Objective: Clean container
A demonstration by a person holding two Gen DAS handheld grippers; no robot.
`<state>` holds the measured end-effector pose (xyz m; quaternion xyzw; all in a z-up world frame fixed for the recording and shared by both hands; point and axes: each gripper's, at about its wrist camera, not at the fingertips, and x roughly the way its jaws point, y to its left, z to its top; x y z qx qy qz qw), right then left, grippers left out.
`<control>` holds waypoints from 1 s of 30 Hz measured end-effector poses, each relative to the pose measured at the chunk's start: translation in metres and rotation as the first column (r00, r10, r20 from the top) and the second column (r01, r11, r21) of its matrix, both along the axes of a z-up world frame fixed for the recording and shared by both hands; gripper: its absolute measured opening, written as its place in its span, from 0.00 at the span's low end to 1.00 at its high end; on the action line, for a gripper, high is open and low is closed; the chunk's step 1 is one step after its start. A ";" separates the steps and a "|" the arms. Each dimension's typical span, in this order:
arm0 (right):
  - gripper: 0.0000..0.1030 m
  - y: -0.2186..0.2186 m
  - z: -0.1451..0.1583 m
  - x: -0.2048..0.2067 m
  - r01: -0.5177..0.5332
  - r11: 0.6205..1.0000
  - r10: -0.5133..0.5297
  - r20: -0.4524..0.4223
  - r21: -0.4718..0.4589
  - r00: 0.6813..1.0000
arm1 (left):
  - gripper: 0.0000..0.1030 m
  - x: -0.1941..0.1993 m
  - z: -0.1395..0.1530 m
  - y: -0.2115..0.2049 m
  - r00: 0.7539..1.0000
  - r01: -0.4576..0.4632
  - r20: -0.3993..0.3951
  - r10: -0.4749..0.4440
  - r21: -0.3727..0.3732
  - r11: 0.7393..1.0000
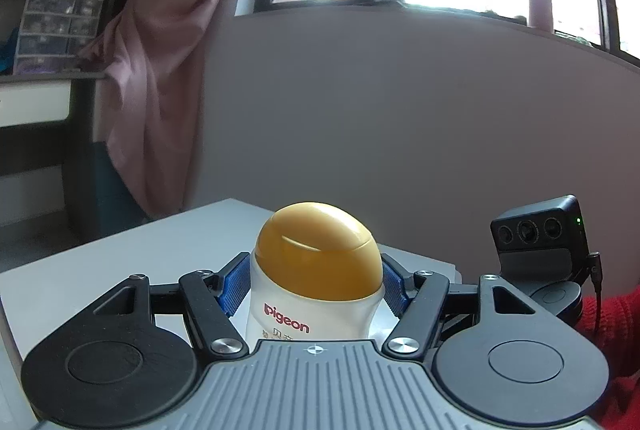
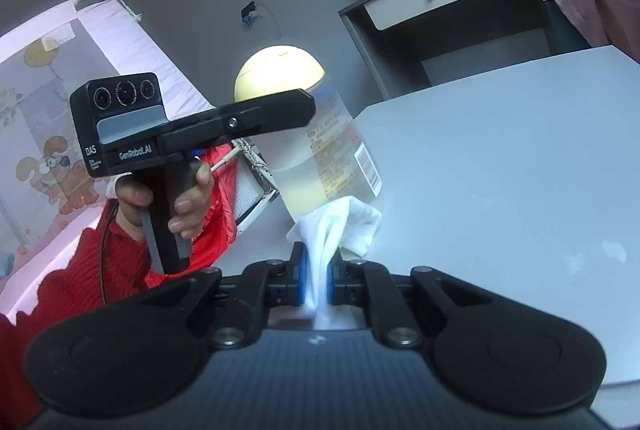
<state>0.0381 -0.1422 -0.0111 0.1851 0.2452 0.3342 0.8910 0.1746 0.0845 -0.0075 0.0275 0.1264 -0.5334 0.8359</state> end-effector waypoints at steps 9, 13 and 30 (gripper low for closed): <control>0.10 -0.001 0.002 -0.009 0.002 1.000 -0.003 -0.010 -0.010 1.000 | 1.00 -0.009 -0.003 0.010 0.997 0.053 0.059 -0.050 -0.056 0.997; 0.10 -0.003 0.000 -0.012 -0.004 1.000 0.004 -0.033 0.006 0.999 | 1.00 -0.014 -0.005 0.014 0.988 0.122 0.097 -0.117 -0.050 0.991; 0.10 0.002 0.006 -0.018 0.029 0.999 -0.031 -0.062 -0.036 0.998 | 0.98 0.039 -0.028 0.018 0.913 0.405 0.107 -0.393 -0.142 0.903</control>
